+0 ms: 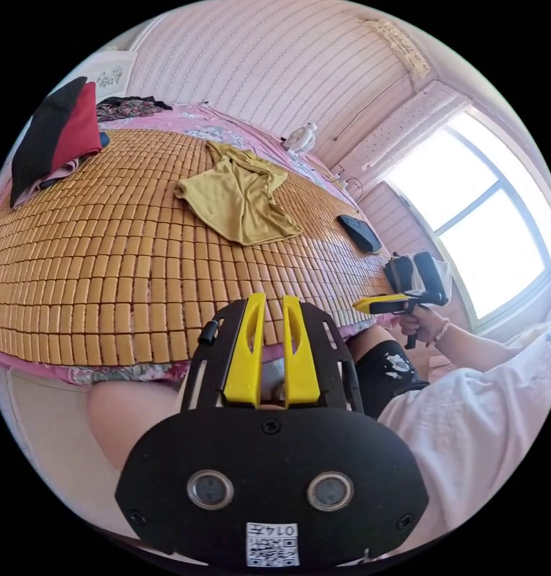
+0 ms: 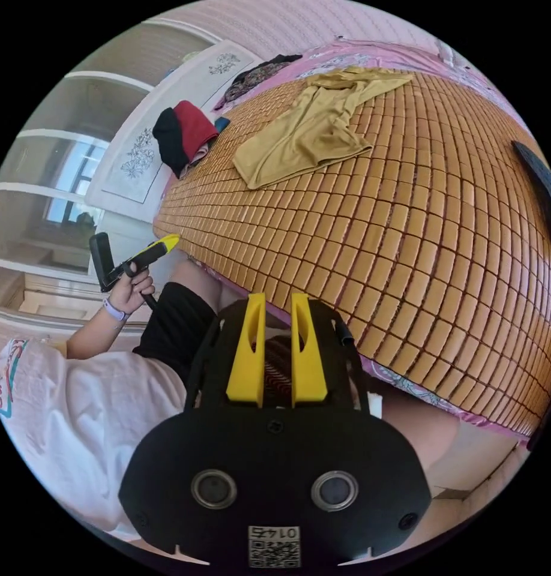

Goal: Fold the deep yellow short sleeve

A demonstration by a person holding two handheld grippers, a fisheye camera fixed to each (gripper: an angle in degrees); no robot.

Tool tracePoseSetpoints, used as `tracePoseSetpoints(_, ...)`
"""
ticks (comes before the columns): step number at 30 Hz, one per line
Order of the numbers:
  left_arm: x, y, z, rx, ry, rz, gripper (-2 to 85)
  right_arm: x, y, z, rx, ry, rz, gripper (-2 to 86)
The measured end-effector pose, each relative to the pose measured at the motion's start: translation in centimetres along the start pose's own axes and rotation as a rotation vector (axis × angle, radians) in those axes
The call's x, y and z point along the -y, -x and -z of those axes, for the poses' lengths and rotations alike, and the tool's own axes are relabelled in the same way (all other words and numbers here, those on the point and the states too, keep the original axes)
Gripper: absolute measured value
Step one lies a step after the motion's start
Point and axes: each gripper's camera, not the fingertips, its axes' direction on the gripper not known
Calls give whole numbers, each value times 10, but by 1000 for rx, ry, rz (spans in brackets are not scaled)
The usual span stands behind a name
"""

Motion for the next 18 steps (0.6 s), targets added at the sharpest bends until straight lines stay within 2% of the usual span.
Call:
tracePoseSetpoints(6, 73, 35, -18, 139, -18, 31, 61, 18, -16, 14, -154, -121, -27, 83)
tracePoseSetpoints(13, 155, 77, -47, 255, 30, 131, 62, 77, -24, 10, -280, -119, 35, 84)
tracePoseSetpoints(18, 203, 83, -72, 363, 94, 83, 78, 123, -37, 15, -373, -149, 39, 84)
